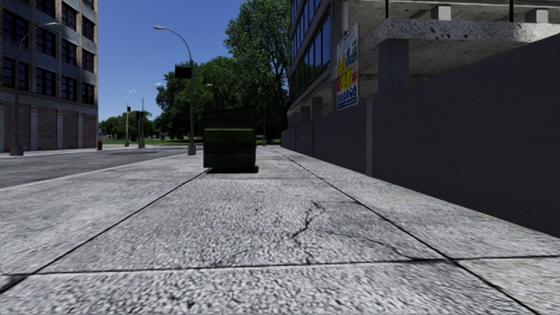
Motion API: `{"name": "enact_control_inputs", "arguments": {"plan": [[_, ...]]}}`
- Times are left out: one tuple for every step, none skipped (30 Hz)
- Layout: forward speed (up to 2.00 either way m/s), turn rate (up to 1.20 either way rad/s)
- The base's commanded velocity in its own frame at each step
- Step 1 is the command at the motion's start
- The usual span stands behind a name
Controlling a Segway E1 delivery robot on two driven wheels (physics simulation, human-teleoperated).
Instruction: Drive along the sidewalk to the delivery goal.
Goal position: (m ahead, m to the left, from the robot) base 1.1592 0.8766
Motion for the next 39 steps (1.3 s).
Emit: {"name": "enact_control_inputs", "arguments": {"plan": [[1.54,0.25],[1.54,0.29],[1.54,0.31],[1.54,0.31],[1.54,0.31],[1.54,0.31],[1.54,0.31],[1.54,0.31],[1.54,0.31],[1.54,0.31],[1.54,0.19],[1.51,0.00],[1.51,0.00],[1.21,0.00],[0.71,0.00],[0.00,0.00],[0.00,0.00],[0.00,0.00],[0.00,0.00],[0.00,0.00],[0.00,0.00],[0.00,0.00],[0.00,0.00],[0.00,0.00],[0.00,0.00],[0.00,0.00],[0.00,0.00],[0.00,0.00],[0.00,0.00],[0.00,0.00],[0.00,0.00],[0.00,0.00],[0.00,0.00],[0.00,0.00],[0.00,0.00],[0.00,0.00],[0.00,0.00],[0.00,0.00],[0.00,0.00]]}}
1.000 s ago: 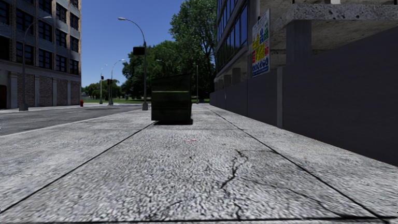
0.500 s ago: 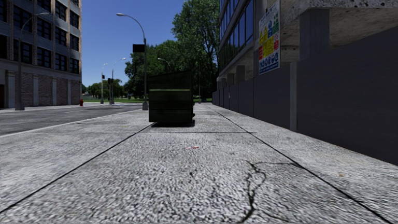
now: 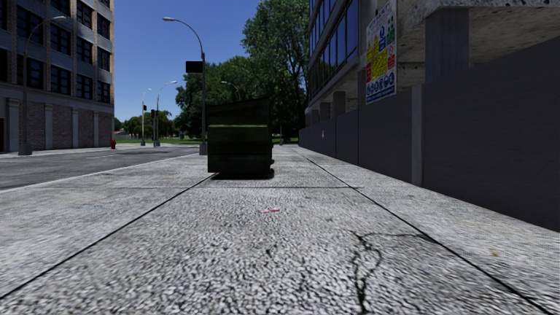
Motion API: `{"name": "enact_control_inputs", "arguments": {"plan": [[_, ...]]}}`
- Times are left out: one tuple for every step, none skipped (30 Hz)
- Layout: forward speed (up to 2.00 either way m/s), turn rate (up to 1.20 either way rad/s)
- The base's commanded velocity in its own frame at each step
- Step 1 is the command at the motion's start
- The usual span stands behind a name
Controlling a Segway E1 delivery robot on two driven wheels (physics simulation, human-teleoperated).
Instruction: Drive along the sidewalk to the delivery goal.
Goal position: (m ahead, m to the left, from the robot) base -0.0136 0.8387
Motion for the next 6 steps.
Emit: {"name": "enact_control_inputs", "arguments": {"plan": [[0.00,0.00],[0.00,0.00],[0.00,0.00],[0.00,0.00],[0.00,0.00],[0.00,0.00]]}}
